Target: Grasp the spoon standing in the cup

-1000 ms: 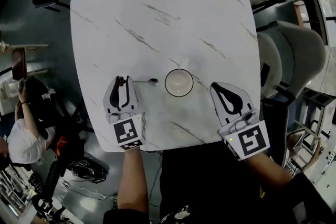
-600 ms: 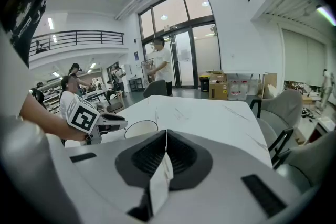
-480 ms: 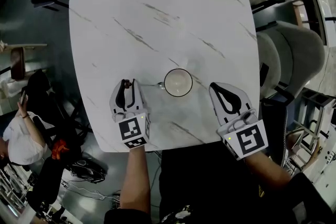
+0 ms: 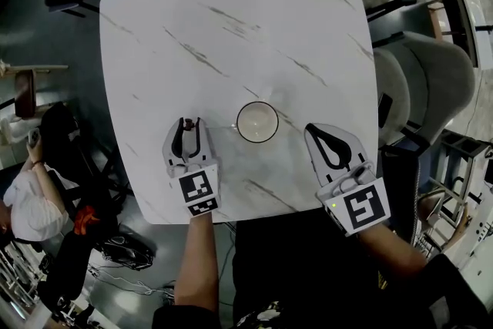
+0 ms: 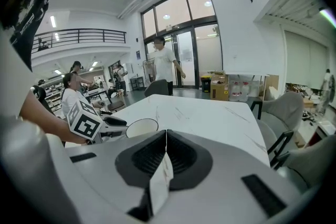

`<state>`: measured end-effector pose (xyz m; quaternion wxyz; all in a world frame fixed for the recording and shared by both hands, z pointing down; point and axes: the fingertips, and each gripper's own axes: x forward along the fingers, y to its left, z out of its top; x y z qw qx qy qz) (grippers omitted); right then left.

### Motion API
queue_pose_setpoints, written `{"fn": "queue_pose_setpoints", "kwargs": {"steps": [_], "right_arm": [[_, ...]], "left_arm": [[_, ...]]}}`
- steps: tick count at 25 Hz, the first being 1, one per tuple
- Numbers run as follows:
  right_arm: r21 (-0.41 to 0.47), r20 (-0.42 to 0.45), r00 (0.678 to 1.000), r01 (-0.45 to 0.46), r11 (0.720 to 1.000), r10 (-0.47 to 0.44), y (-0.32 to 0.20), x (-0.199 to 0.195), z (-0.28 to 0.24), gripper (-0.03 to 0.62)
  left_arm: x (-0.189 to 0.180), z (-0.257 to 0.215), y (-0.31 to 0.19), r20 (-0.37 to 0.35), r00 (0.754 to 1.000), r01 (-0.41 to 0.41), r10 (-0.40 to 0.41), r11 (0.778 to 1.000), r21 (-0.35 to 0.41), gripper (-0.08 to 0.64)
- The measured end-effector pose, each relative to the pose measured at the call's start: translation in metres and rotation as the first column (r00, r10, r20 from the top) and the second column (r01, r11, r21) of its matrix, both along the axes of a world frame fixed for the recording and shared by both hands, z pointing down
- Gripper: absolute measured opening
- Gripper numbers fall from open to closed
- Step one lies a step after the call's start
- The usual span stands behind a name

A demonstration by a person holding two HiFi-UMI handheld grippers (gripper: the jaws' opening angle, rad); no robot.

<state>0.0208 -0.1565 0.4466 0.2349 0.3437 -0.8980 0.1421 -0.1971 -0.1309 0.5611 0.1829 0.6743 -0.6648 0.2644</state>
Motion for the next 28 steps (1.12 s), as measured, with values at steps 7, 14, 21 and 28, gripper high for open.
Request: {"fn": "queue_pose_setpoints", "kwargs": {"steps": [7,14,21,28], "right_arm": [[0.009,0.003,1.0,0.001,1.0,-0.001,0.0,0.009,-0.004,0.064],[0.065,0.031,1.0,-0.002,0.998,0.0,-0.003,0.021,-0.022,0.064],[0.093,0.125,0.992,-0.01,0.996,-0.001,-0.003,0.039,-0.062,0.064],[0.13,0.21,0.978,-0.014,0.991,-0.014,0.007,0.04,-0.089,0.064]], "left_arm": [[0.004,0.006,0.001,0.124,0.991,-0.048,0.056,0.997,-0.062,0.11],[0.005,-0.039,0.008,0.121,0.993,0.008,-0.011,1.0,0.019,0.11],[0.045,-0.108,0.042,0.121,0.992,-0.054,0.042,0.994,0.1,0.009],[0.043,-0.135,0.067,-0.002,0.996,0.084,-0.085,0.983,0.163,0.008]]}}
